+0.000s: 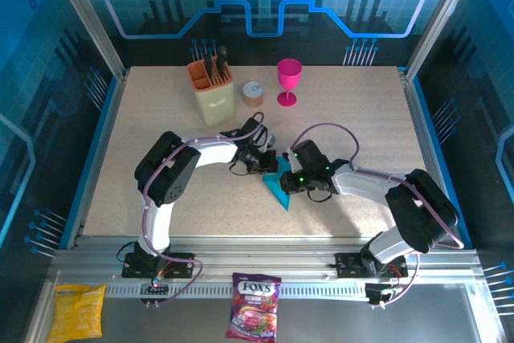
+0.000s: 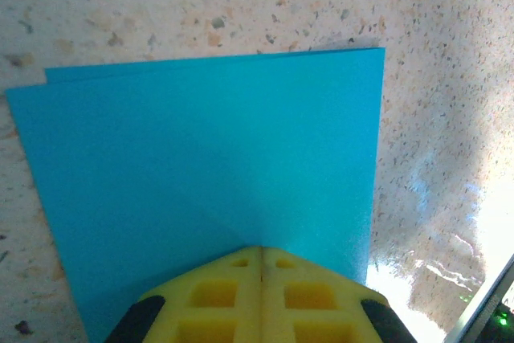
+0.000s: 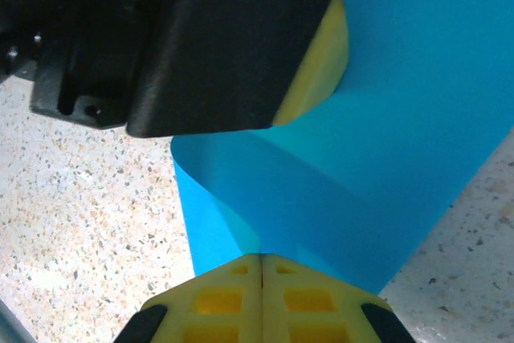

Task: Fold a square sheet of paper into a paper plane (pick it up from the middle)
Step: Third fold the triangle at the center of the table.

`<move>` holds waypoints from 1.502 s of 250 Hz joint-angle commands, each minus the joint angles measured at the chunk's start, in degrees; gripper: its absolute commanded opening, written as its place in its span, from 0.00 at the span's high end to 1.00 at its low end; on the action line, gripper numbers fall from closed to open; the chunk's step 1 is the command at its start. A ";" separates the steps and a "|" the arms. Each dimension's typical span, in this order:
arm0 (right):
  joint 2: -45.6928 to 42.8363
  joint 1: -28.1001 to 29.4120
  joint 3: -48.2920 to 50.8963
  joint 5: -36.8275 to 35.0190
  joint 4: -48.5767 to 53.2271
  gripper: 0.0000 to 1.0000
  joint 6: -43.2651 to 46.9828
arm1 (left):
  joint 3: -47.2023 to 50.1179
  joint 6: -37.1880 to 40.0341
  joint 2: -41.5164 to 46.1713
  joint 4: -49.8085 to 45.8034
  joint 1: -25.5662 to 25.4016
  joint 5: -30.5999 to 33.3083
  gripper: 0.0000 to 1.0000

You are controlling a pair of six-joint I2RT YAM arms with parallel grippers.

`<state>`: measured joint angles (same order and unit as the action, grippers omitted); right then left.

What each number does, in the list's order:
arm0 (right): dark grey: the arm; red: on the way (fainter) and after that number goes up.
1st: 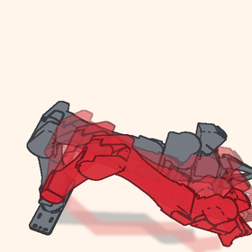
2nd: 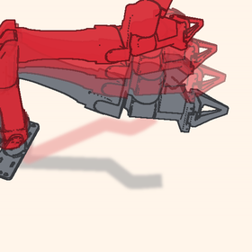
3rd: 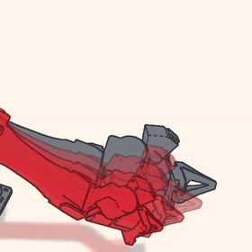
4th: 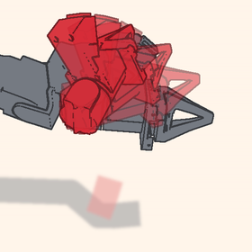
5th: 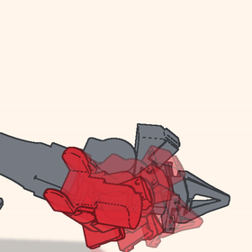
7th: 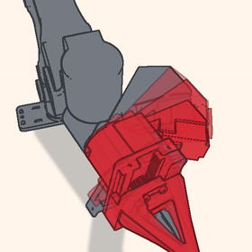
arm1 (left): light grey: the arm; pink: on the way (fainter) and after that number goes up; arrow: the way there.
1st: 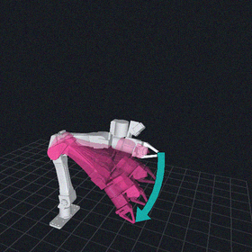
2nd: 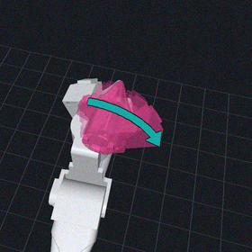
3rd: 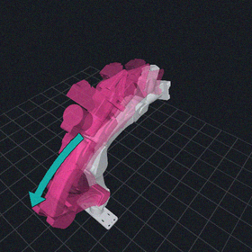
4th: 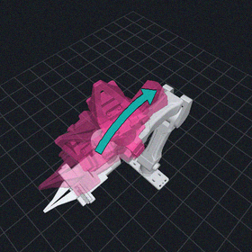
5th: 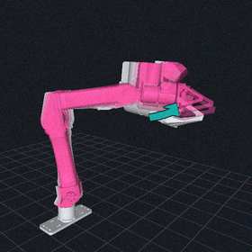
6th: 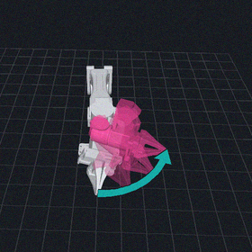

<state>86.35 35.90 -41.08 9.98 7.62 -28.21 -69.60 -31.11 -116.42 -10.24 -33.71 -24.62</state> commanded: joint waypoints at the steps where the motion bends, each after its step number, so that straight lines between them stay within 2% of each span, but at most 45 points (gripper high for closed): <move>1: 1.56 -1.08 0.68 1.76 -0.96 1.00 1.15 | 1.82 0.54 0.05 -2.85 -0.39 3.99 1.00; 128: 1.96 -2.15 3.68 1.85 -3.04 1.00 0.32 | 2.33 -0.44 0.13 -2.42 -0.50 5.02 1.00; 376: 3.34 -3.12 0.46 2.76 -2.59 1.00 0.17 | 3.05 -0.57 -0.41 -1.45 -0.56 4.67 1.00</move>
<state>89.34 33.58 -38.89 11.66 4.67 -28.03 -68.47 -31.53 -115.87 -8.69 -33.93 -23.42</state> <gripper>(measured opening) 0.061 0.052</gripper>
